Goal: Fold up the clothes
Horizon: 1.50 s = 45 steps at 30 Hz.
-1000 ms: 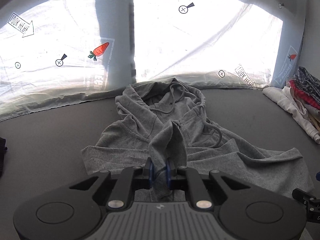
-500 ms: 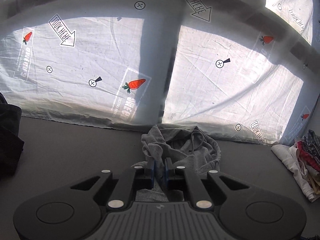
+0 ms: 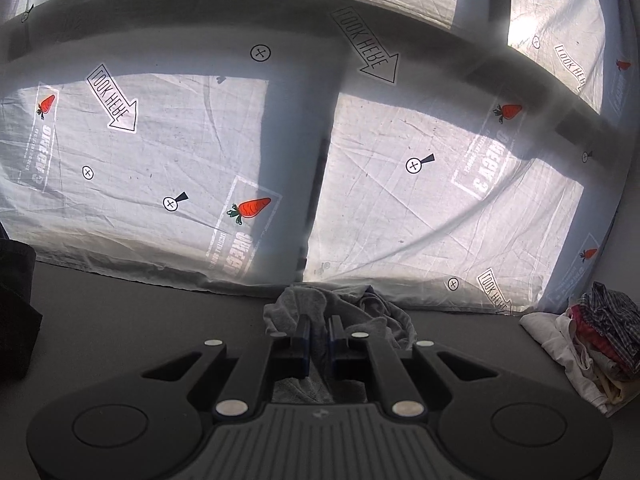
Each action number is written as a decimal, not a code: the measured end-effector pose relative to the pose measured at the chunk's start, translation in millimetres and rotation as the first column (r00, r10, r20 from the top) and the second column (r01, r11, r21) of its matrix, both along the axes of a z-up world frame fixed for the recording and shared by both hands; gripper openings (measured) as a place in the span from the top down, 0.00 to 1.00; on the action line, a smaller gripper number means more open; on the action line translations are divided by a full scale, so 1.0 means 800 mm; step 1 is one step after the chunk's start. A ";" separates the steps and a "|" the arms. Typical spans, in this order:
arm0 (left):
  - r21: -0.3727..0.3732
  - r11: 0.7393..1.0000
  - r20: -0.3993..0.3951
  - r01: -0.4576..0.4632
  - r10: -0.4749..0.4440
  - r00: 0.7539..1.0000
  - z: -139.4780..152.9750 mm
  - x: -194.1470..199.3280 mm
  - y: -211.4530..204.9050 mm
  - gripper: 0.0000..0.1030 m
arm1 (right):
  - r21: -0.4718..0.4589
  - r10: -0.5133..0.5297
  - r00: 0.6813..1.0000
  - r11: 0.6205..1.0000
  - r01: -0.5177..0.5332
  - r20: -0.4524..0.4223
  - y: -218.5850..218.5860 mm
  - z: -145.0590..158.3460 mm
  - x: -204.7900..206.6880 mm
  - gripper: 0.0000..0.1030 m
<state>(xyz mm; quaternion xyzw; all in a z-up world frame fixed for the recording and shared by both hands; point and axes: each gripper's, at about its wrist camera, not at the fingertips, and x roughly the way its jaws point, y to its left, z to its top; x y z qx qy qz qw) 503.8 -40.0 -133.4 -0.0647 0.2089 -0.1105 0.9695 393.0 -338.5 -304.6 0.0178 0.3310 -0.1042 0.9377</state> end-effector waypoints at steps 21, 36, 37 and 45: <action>-0.031 0.956 0.027 -0.292 0.293 0.956 0.014 -0.007 0.116 0.91 | -0.003 0.001 0.999 1.000 -0.001 -0.036 0.002 -0.007 0.003 0.00; -0.157 0.930 0.067 -0.331 0.345 0.936 0.044 -0.022 0.151 0.91 | 0.031 0.000 1.000 1.000 0.000 0.000 -0.004 -0.015 -0.003 0.00; -0.170 0.933 0.082 -0.318 0.335 0.939 0.051 -0.024 0.149 0.91 | 0.031 0.000 1.000 1.000 0.000 0.000 -0.004 -0.015 -0.003 0.00; -0.188 0.936 0.159 -0.299 0.329 0.931 0.089 -0.026 0.146 0.91 | 0.032 0.001 1.000 0.999 -0.001 0.001 -0.005 -0.015 -0.003 0.00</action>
